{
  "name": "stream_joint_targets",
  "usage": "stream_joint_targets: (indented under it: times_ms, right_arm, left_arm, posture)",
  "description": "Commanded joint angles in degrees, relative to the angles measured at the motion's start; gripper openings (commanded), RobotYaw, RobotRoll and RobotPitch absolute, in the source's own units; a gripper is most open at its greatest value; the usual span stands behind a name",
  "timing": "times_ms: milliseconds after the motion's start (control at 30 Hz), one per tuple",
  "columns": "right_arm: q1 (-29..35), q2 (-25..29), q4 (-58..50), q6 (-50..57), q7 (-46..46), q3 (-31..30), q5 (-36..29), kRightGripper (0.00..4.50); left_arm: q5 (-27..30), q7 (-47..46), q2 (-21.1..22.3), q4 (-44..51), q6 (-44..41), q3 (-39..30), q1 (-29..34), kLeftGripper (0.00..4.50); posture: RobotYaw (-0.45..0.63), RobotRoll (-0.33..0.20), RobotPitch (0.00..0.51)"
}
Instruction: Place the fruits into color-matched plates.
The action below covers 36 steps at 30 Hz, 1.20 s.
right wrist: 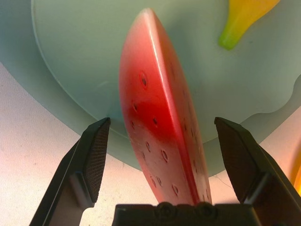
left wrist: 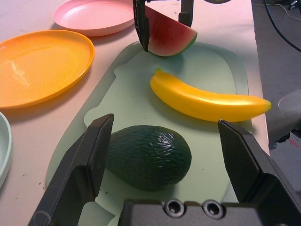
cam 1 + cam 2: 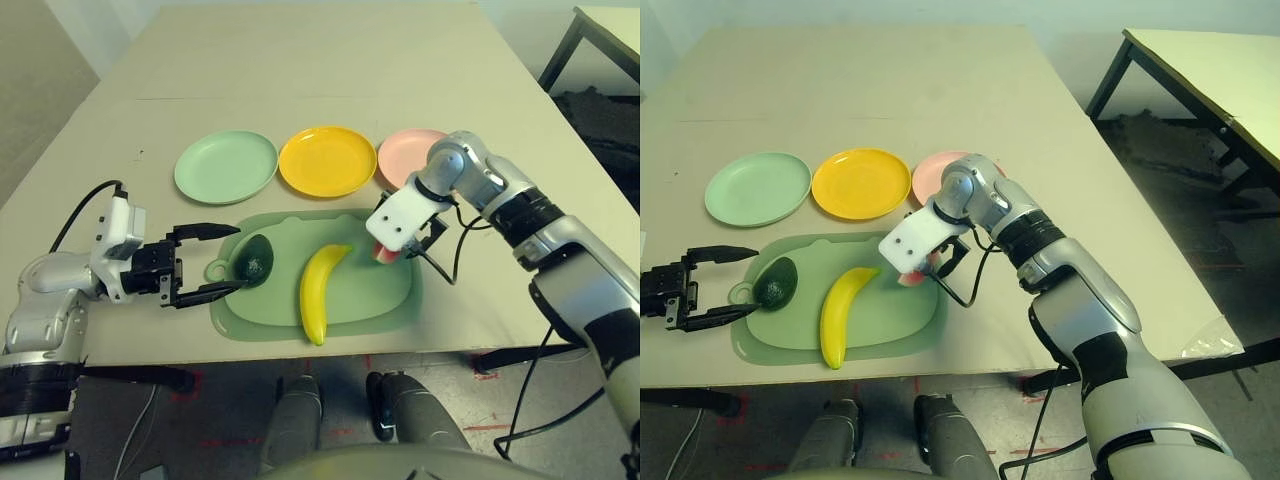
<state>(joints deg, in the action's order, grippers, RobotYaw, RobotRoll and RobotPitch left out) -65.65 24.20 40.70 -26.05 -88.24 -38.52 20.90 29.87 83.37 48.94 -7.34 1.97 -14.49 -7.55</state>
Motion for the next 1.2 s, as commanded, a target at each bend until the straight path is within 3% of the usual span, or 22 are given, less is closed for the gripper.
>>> stream_joint_targets:
  times_ms: [33, 233, 567, 867, 1033, 1200]
  right_arm:
    - [1.40, -0.54, 0.33, -0.65, -0.05, -0.71, 0.74, 4.01]
    - [1.84, -0.31, -0.64, -0.85, -0.96, -0.71, 0.51, 2.14]
    - [1.15, 0.06, -2.44, -0.24, -2.85, 0.62, -1.63, 2.12]
    - [-5.51, 2.72, -4.11, 5.36, -4.26, 2.15, -8.63, 2.12]
    - [-9.31, 3.75, 3.02, 4.06, -2.89, 4.40, -7.27, 2.12]
    - [-14.11, 3.03, 16.45, 1.10, 4.93, 4.83, -2.90, 2.12]
  left_arm:
    - [-0.30, -0.09, 0.01, 0.99, -0.37, 0.70, 0.77, 4.50]
    - [-0.12, -0.30, -0.03, 1.91, -0.66, 0.66, 1.25, 4.50]
    - [-0.33, -0.21, 0.12, 1.54, -0.94, 0.85, 1.09, 4.50]
    - [2.06, -4.20, -2.16, 2.84, -4.61, 0.18, -0.82, 4.50]
    - [2.86, -10.41, -3.71, 6.53, -9.58, 0.33, -2.74, 4.50]
    - [2.28, -15.47, -3.63, 8.84, -13.46, 0.23, -4.93, 4.50]
  posture:
    - [0.10, 0.000, 0.179]
    - [0.10, 0.000, 0.176]
    - [0.09, 0.000, 0.173]
    - [0.07, 0.000, 0.161]
    - [0.07, 0.000, 0.157]
    - [0.08, 0.000, 0.155]
